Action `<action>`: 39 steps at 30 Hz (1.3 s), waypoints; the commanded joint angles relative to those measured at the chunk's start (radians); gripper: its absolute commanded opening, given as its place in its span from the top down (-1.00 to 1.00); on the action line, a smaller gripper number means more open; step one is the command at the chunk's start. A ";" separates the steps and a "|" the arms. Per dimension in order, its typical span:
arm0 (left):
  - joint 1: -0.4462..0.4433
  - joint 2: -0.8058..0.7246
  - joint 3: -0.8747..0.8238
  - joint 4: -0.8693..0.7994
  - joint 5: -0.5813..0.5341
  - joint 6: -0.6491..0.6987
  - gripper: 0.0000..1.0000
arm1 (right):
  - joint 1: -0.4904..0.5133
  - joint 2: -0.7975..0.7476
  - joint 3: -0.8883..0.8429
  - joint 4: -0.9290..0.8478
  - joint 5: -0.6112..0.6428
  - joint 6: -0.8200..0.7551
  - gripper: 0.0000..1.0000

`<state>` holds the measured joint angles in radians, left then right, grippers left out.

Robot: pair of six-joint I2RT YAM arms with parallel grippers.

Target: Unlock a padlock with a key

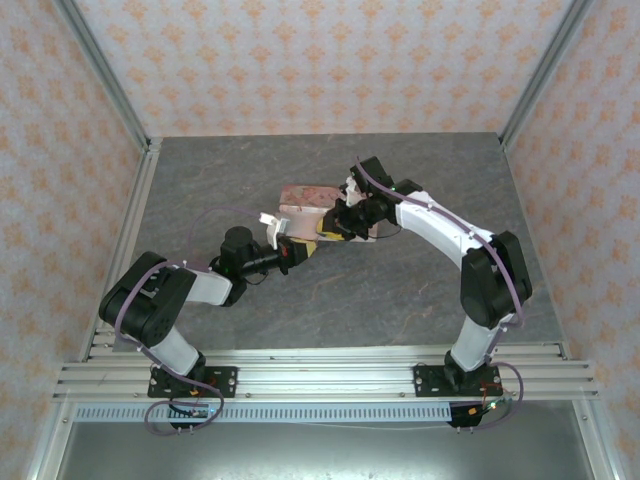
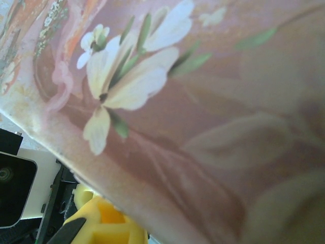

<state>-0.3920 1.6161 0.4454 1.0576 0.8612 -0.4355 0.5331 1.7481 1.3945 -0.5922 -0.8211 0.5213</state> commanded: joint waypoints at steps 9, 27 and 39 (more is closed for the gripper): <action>0.007 -0.041 -0.011 0.048 0.019 0.015 1.00 | -0.002 0.010 0.052 -0.010 -0.070 -0.028 1.00; 0.007 -0.050 -0.005 -0.004 -0.010 0.039 1.00 | -0.002 0.004 0.046 0.001 -0.094 -0.013 1.00; 0.007 0.008 0.006 0.051 -0.043 -0.024 1.00 | -0.002 -0.004 0.009 0.046 -0.113 0.016 1.00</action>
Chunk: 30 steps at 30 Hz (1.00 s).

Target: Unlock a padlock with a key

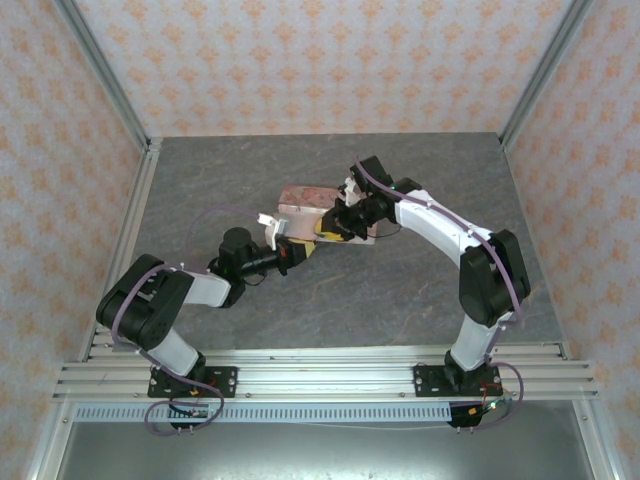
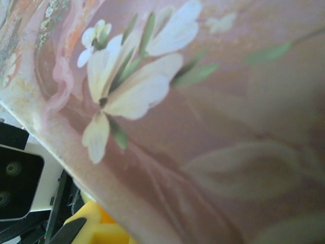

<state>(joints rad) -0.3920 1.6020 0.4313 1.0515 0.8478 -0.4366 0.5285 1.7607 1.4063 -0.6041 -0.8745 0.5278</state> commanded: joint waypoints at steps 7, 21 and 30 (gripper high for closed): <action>0.007 0.040 0.018 0.103 -0.036 -0.051 1.00 | 0.002 -0.018 -0.015 0.048 -0.045 -0.001 1.00; 0.005 0.007 0.025 0.097 -0.032 -0.090 1.00 | 0.002 -0.015 -0.015 0.036 -0.008 -0.008 1.00; 0.000 0.003 0.038 0.107 -0.018 -0.139 1.00 | 0.003 -0.014 -0.017 0.017 0.027 -0.027 1.00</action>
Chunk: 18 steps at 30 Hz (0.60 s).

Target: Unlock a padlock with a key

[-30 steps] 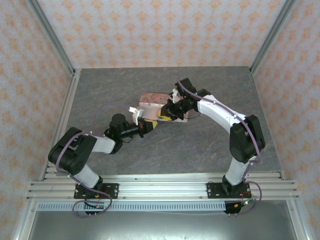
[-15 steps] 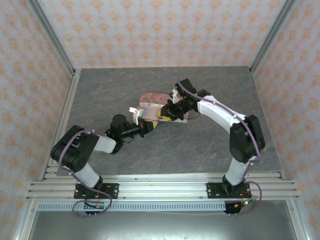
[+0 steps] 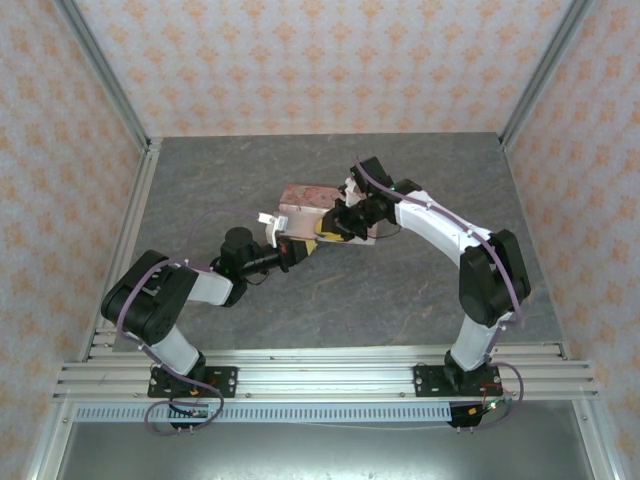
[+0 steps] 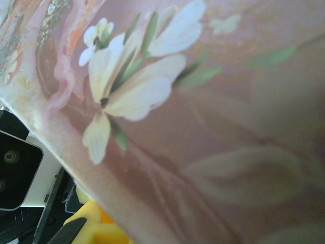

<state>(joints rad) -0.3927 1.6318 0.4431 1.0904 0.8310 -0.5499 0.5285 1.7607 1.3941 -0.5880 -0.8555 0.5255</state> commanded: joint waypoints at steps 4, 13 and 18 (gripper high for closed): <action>-0.011 -0.029 0.032 0.059 -0.008 -0.028 1.00 | 0.011 -0.007 -0.005 0.013 0.005 -0.020 1.00; -0.025 0.005 0.066 0.106 -0.018 -0.095 1.00 | 0.033 0.006 -0.013 0.045 -0.004 0.001 1.00; -0.027 0.017 0.086 0.115 -0.018 -0.140 1.00 | 0.039 0.006 -0.027 0.063 0.002 0.011 1.00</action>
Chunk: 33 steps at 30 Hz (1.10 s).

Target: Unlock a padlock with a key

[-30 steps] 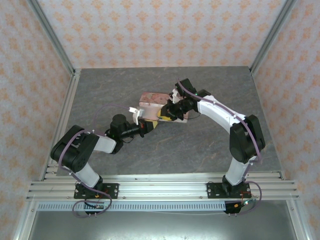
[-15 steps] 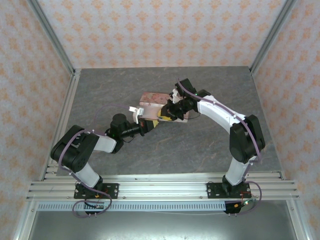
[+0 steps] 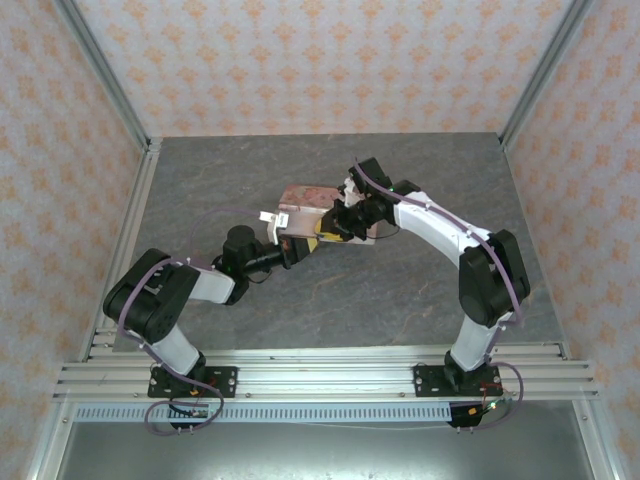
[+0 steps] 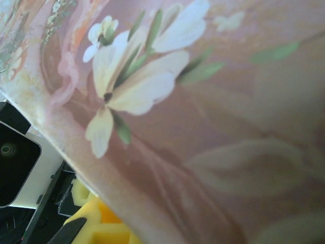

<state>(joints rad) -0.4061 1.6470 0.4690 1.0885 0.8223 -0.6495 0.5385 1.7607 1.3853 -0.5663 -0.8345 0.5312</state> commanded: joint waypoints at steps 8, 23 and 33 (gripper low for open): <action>-0.033 -0.020 0.082 0.033 -0.031 -0.035 1.00 | 0.036 0.009 -0.045 0.098 -0.014 0.043 1.00; -0.034 -0.005 0.054 0.064 -0.031 -0.002 0.76 | 0.035 -0.010 -0.054 0.106 -0.006 0.059 1.00; -0.034 -0.005 0.059 0.097 0.001 -0.030 0.78 | 0.035 -0.010 -0.075 0.149 -0.029 0.086 1.00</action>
<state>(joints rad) -0.4217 1.6524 0.4938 1.0203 0.7731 -0.6636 0.5491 1.7546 1.3331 -0.4755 -0.7933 0.5880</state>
